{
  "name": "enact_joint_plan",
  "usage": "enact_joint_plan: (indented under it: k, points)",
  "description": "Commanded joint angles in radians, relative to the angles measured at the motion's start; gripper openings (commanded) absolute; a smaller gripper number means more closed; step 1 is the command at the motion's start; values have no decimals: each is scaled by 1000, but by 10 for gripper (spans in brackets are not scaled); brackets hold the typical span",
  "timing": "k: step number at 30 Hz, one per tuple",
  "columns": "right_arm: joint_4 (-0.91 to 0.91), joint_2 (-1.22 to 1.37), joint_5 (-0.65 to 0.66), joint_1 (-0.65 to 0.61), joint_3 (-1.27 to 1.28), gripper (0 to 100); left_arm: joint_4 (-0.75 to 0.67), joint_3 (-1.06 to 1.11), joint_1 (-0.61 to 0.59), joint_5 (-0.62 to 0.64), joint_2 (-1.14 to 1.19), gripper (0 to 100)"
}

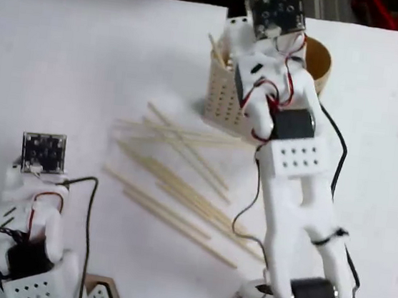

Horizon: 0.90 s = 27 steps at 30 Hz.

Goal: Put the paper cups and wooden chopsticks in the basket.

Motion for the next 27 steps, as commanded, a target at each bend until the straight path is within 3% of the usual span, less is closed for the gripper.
enact_joint_plan:
  k: [1, 6, 12, 20, 24, 27]
  points:
    - [-71, 33, -51, 36, 21, 19, -26, -8, -1, 3, -10, 30]
    - [-84, 61, -51, 31, 51, 26, -51, 14, 1, 3, -10, 33]
    - [105, -50, -51, 27, 23, 192, -51, 14, 1, 3, -10, 33]
    - [518, -323, -43, 35, 29, 57, -51, 14, 1, 3, -10, 33]
    - [791, -412, -26, 68, 63, 55, -52, 14, 1, 3, -10, 35]
    - [872, -469, -5, 130, 161, 56, -52, 6, 2, 3, -10, 35]
